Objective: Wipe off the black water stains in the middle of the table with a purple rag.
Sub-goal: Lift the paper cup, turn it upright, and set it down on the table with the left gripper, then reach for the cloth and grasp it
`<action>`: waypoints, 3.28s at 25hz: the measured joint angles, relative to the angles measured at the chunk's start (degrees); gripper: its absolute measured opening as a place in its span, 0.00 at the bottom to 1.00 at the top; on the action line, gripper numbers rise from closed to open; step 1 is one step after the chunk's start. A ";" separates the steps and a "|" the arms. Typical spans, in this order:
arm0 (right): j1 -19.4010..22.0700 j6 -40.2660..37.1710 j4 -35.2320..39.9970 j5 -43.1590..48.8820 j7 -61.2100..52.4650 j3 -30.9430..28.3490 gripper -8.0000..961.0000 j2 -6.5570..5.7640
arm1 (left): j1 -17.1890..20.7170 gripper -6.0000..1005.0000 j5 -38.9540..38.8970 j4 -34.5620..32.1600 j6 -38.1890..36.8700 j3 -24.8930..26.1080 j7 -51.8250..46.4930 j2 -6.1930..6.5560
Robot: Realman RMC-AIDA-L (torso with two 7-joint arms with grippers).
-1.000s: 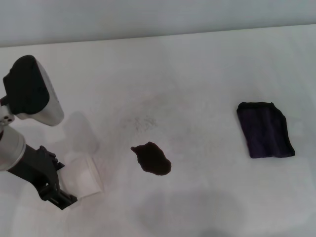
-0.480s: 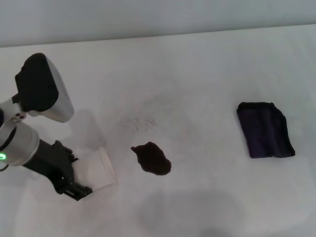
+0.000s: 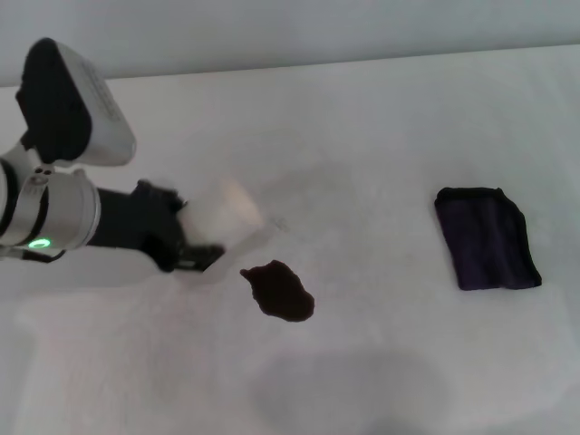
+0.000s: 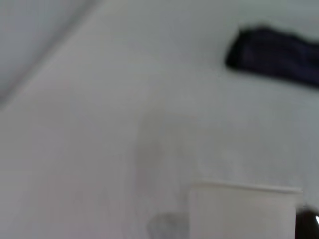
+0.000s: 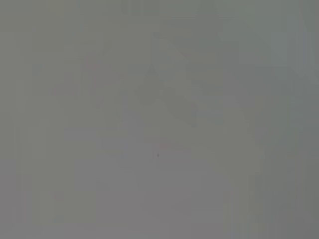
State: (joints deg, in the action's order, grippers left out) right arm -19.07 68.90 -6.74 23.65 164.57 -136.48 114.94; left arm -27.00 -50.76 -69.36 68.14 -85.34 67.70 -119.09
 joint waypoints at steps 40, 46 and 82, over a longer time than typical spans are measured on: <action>0.93 -0.61 -1.24 -0.01 1.54 -0.09 0.85 -0.16 | 6.78 0.70 -23.28 18.53 -22.86 -7.05 13.63 -0.28; 1.09 -0.57 -1.33 -0.01 1.54 -0.25 0.85 -0.15 | 8.32 0.80 -23.41 16.91 -23.65 -8.86 13.64 -0.26; 2.22 4.83 -3.16 9.44 6.23 -0.09 0.85 -0.03 | 26.11 0.88 -31.51 7.93 -39.87 -9.14 15.20 -0.14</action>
State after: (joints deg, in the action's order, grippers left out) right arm -16.85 73.73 -9.90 33.08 170.80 -136.56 114.91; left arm -0.89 -82.27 -61.43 28.27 -94.48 82.91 -119.24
